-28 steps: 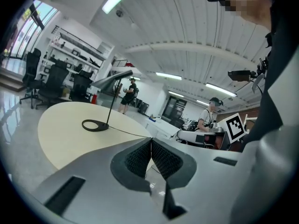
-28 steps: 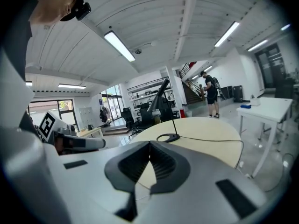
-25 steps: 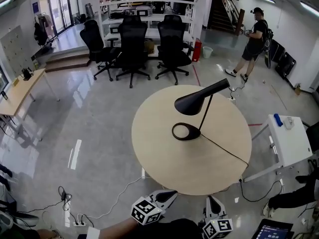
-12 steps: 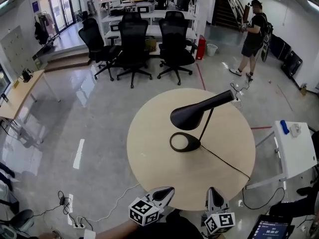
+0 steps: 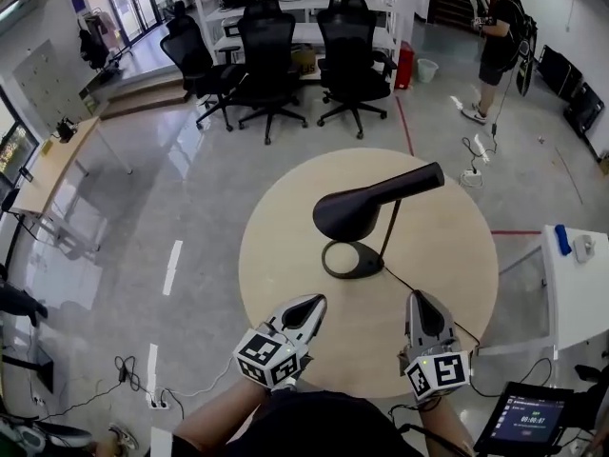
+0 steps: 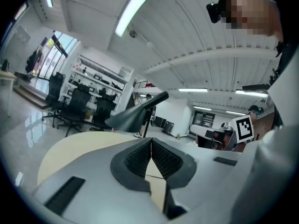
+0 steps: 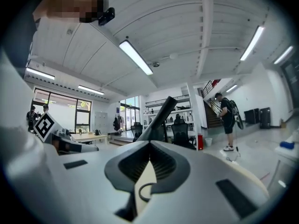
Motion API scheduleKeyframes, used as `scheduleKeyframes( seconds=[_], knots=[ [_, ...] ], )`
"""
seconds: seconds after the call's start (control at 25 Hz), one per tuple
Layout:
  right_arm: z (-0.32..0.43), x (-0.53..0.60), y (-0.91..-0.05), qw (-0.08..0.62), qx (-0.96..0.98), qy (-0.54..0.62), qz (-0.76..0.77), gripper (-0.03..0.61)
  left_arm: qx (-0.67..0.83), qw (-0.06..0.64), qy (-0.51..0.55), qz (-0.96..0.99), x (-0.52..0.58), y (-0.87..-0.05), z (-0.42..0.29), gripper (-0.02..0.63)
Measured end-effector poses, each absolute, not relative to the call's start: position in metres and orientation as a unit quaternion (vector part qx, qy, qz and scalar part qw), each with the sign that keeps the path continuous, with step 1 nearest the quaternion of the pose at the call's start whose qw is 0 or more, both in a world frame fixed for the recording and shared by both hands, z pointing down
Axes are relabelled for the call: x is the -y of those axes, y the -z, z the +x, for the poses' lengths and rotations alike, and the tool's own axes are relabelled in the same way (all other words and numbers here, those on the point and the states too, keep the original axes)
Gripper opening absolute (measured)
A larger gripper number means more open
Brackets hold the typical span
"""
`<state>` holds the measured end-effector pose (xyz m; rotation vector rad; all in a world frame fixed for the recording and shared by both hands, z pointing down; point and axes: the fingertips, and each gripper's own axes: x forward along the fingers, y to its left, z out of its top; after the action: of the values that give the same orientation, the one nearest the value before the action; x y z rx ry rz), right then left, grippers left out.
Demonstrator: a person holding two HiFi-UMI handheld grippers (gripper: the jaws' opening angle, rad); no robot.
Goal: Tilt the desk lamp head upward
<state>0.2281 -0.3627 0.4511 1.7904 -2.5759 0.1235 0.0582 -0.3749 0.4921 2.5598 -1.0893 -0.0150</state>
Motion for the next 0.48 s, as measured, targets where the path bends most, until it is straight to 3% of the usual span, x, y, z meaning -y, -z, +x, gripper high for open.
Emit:
scheduleKeyframes(
  seconds=[0.48],
  knots=[
    [0.250,0.454,-0.382,-0.024,0.802,0.012,0.597,0.005,0.408,0.198,0.025,0.891,0.452,-0.484,0.052,0.006]
  ],
)
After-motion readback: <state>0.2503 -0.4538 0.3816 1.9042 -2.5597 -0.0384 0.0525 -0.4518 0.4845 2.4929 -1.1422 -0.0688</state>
